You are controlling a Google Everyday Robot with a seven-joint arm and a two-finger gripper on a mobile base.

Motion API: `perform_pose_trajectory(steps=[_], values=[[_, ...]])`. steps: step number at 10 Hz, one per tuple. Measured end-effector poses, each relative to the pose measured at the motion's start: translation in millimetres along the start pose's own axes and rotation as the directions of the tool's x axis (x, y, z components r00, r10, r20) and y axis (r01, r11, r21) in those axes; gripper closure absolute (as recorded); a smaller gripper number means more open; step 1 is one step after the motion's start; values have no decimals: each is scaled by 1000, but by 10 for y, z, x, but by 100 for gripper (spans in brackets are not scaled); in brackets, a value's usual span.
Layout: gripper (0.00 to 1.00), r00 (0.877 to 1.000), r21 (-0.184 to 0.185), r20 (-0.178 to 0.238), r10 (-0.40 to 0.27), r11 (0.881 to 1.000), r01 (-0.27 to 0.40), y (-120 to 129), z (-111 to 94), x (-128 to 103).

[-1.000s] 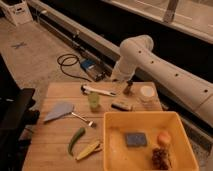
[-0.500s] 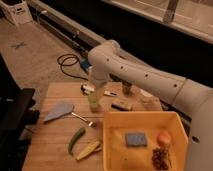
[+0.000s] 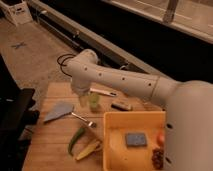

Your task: Place towel in paper cup

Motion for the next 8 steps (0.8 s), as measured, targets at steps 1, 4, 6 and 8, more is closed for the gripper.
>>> perform_pose_trajectory(steps=[1,4,6,8], values=[[38,1000,-12,10,-27,1000,27,-34,100,-138],[38,999,-25,8,-44,999,45,-36,161,-238],[38,999,-26,10,-47,999,47,-41,166,-258],[38,1000,-12,3,-24,1000,24,-15,174,-175]])
